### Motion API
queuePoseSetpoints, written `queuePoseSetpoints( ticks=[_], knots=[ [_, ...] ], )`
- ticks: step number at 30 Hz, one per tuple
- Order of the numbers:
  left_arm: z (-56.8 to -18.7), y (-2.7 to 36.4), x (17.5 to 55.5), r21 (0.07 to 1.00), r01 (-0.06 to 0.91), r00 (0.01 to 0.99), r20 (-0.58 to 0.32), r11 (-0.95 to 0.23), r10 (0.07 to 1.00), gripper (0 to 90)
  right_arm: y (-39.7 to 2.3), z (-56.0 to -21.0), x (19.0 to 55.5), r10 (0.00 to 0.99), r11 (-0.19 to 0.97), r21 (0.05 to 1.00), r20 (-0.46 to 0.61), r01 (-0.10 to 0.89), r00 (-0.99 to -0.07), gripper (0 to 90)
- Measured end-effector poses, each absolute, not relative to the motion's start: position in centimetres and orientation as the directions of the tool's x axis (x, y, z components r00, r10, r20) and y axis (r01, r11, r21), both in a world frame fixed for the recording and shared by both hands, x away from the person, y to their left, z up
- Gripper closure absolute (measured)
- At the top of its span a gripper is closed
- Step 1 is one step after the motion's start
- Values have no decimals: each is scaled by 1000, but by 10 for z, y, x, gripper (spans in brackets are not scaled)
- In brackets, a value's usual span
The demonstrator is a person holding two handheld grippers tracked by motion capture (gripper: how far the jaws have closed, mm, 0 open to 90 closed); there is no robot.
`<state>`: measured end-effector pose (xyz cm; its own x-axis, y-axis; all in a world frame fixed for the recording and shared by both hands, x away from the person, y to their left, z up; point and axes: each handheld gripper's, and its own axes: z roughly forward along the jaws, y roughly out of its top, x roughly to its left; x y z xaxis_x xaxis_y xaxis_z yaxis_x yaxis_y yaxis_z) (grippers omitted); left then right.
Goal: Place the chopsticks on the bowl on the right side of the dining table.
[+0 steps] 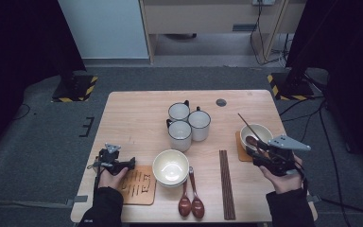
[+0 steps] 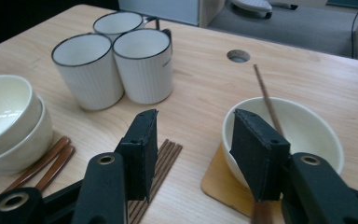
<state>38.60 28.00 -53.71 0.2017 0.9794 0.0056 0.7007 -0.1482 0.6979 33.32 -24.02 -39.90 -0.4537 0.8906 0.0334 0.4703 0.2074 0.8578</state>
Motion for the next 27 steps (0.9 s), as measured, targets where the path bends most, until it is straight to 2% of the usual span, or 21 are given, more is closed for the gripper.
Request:
queuePoseSetpoints(
  ticks=[8, 27],
  knots=[
    [-537, 280, 386, 698, 701, 202, 6, -148, 979, 0, -224, -412, 329, 884, 230, 850, 22, 475, -467, 518],
    [-537, 280, 386, 698, 701, 202, 6, -149, 979, 0, -218, -433, 320, 881, 246, 833, 20, 495, -473, 521]
  ],
)
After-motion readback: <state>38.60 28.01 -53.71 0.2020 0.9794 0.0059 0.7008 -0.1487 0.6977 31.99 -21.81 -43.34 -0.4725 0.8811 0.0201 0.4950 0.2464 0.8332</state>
